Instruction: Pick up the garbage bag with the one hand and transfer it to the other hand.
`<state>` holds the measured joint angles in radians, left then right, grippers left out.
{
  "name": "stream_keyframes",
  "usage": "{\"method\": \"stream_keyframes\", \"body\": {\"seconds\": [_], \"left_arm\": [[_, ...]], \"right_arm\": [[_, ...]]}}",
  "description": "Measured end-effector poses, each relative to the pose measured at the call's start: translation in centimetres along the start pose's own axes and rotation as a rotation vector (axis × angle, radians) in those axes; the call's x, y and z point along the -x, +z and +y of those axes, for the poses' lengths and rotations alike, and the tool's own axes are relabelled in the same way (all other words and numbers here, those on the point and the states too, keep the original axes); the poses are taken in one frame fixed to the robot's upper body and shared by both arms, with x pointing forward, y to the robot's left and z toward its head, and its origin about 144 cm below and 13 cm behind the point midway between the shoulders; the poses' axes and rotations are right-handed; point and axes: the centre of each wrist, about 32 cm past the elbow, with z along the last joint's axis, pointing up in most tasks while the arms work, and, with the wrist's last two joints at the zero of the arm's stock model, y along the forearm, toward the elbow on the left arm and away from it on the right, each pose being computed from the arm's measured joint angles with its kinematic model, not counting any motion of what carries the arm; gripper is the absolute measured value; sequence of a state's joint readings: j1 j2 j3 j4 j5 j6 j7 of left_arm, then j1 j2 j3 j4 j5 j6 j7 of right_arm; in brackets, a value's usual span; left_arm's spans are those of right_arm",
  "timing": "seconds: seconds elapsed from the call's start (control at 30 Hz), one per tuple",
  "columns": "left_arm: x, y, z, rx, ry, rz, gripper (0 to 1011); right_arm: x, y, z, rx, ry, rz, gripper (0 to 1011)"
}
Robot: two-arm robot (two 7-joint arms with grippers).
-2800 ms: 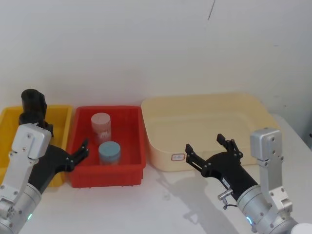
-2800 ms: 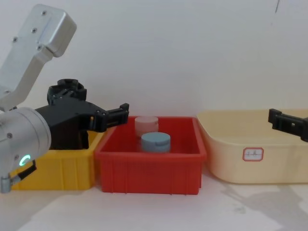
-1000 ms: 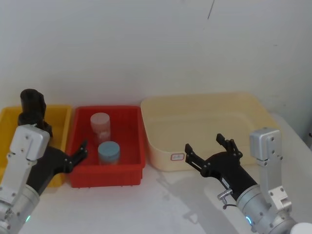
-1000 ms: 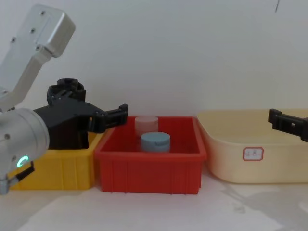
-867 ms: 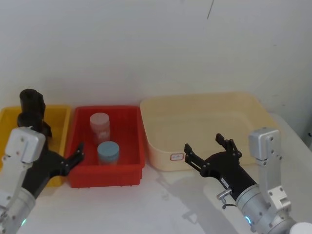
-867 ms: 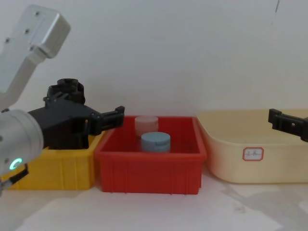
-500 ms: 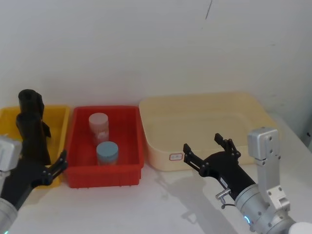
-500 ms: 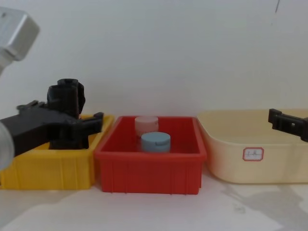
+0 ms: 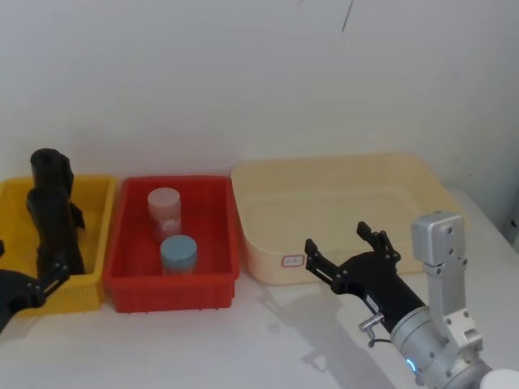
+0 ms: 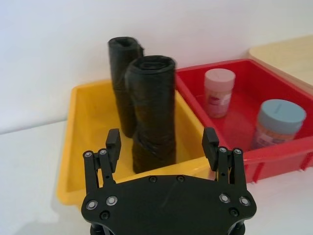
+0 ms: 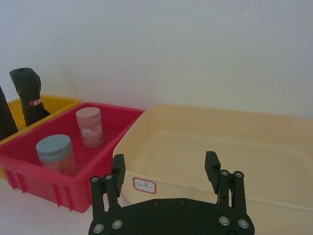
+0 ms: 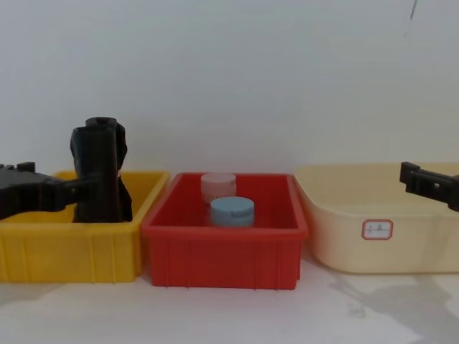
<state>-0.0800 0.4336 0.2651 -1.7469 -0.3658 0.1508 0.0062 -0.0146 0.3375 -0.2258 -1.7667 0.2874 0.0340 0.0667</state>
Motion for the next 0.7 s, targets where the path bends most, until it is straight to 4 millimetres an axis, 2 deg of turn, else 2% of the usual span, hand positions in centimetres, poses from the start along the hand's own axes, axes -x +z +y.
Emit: {"method": "stream_keyframes", "body": {"seconds": [0.3,0.7], "left_arm": [[-1.6,0.5,-1.3,-0.022,0.021,0.027,1000],[-2.5,0.9,-3.6,-0.038,0.002,0.03,1000]], "right_arm": [[0.0,0.0,0.0,0.0,0.0,0.0,1004],[0.0,0.0,0.0,0.0,0.0,0.0,1004]]}}
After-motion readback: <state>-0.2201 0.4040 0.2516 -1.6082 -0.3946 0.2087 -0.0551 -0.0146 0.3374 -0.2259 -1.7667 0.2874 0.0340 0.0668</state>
